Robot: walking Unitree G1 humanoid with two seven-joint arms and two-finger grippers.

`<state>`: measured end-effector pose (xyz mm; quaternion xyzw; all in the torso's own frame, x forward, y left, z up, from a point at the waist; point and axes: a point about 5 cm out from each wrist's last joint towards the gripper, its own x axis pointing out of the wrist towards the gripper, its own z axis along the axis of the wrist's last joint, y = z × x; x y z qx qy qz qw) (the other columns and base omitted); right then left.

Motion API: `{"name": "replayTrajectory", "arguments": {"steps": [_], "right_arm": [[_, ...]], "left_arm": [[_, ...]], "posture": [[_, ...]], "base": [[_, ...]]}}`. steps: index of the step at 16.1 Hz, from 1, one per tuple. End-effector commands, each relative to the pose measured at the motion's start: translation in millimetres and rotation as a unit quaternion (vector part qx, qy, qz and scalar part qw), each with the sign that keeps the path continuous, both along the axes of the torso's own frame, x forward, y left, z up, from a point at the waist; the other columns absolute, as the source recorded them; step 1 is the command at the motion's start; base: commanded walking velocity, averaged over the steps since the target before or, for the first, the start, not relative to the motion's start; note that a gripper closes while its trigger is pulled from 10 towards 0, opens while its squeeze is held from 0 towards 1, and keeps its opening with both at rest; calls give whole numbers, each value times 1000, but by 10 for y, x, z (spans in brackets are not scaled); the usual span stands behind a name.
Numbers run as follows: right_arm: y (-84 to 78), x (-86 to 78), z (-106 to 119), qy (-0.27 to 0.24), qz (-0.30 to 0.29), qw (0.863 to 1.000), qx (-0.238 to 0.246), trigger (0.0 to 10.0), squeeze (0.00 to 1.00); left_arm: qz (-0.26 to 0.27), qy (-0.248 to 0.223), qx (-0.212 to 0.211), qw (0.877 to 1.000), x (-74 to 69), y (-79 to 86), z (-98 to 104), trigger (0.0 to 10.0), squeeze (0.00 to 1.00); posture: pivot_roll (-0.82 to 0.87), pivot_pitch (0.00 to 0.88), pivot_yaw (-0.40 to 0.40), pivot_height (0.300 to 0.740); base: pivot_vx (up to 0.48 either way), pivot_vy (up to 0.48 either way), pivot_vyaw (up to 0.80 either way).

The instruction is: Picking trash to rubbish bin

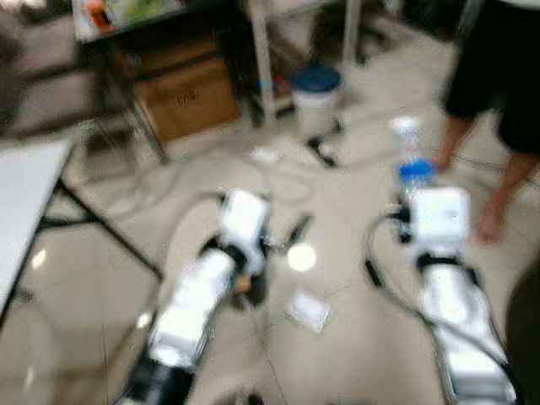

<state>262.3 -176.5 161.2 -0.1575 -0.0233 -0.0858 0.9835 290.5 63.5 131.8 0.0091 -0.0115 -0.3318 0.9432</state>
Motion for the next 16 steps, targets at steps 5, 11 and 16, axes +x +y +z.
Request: {"name": "replayTrajectory", "arguments": {"steps": [5,11,16], "right_arm": [[126,26,38,-10,20,1000,8,10000,0],[130,29,35,-11,20,1000,9,10000,0],[125,33,30,-11,19,1000,8,10000,0]], "left_arm": [[21,1,12,1000,26,133,-20,10000,0],[21,0,13,1000,30,140,-22,10000,0],[16,-1,13,1000,35,121,-20,10000,0]], "posture": [[-138,139,105,740],[-137,137,109,740],[-139,132,111,740]], "base": [[279,0,604],[375,0,0],[378,0,0]]}}
